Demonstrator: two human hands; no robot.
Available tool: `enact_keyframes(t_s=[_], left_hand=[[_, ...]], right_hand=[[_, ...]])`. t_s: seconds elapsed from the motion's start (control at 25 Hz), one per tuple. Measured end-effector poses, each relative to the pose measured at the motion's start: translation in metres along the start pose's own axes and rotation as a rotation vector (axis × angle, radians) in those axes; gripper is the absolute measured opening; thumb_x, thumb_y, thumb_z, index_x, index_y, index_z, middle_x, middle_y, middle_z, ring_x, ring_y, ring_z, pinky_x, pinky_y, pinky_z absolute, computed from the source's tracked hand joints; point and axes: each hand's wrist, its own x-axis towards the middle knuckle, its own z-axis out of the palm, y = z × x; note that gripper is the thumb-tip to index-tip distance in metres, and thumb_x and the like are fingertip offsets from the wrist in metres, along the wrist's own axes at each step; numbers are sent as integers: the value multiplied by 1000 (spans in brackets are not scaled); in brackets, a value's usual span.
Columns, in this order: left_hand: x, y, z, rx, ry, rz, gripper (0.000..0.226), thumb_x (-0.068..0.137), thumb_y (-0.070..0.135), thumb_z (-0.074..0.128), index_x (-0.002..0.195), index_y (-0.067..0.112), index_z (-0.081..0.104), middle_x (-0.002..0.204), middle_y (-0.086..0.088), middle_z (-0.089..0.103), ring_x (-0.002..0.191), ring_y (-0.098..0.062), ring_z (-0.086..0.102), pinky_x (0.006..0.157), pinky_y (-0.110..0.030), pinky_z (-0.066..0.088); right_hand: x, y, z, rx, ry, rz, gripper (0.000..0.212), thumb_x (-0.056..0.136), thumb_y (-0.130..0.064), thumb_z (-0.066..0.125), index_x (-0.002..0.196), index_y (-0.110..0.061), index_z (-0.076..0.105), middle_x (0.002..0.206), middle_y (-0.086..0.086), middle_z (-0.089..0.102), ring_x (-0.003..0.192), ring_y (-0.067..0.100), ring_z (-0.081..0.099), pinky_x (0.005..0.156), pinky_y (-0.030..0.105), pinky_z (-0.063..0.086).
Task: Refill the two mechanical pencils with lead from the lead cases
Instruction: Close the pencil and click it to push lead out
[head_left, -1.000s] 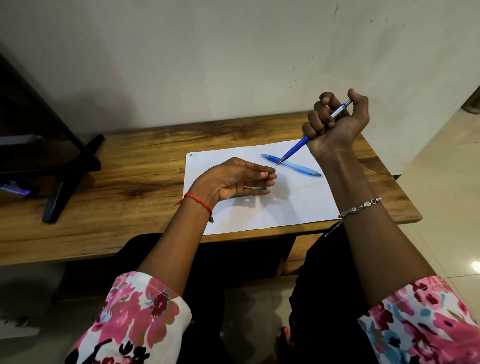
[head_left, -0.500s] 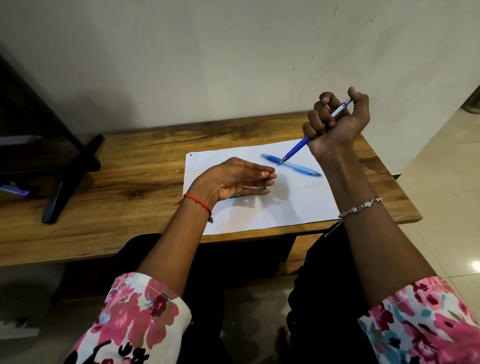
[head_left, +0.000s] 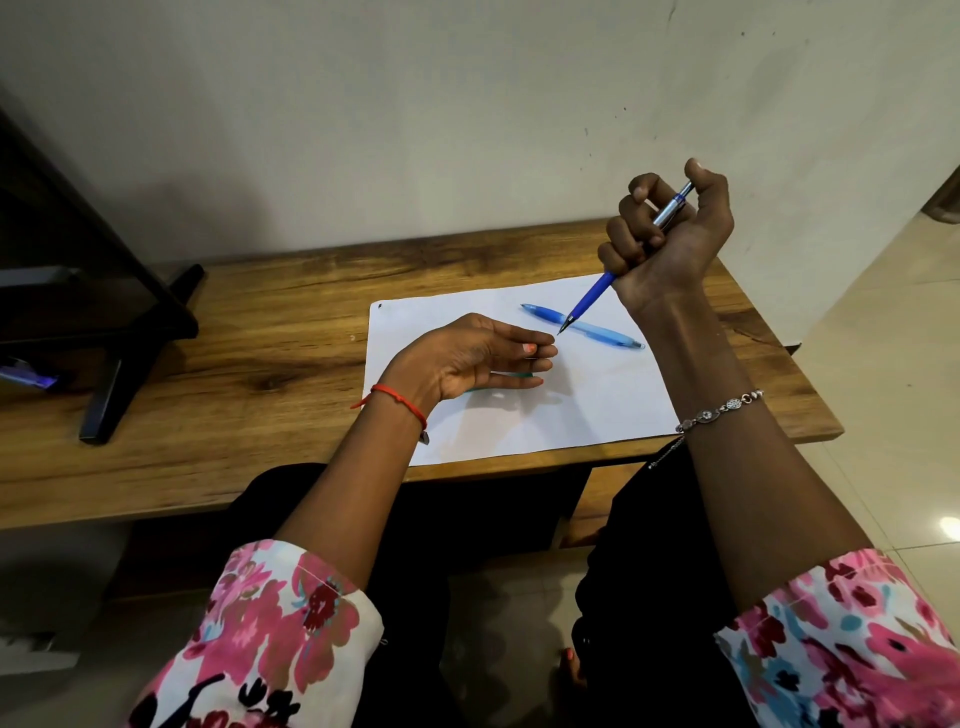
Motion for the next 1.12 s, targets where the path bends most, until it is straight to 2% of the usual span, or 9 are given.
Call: enact_keyframes(t_s=[0.24,0.48,1.12], left_hand=[[1,1,7,9,-12,-35,22,89,-8,46,100,-3,64,84,-9,72,70,-16,71,70,-31,57],[2,-1,8,-14,-33,-49,19,89,-6,48,99,-3,64,77,-8,74,70,-17,72,68,-30,58],[1,-2,7,-30,-37,-33,19,89,-6,48,98,-3,64,77,-8,74,70,-16,71,67,-30,59]], right_hand=[[-1,0,2,-19,-14,-4,47,93,-36,26,61,-8,46,36,-7,20,32,7,13,38,11,14],[-2,1,2,-33,-17,1,46,93,-34,25,61,-8,46,36,-7,21,31,7,13,39,11,14],[-2,-1,2,13,-10,-4,45,92,-34,23,61,-8,44,34,-8,21,30,6,14,38,12,13]])
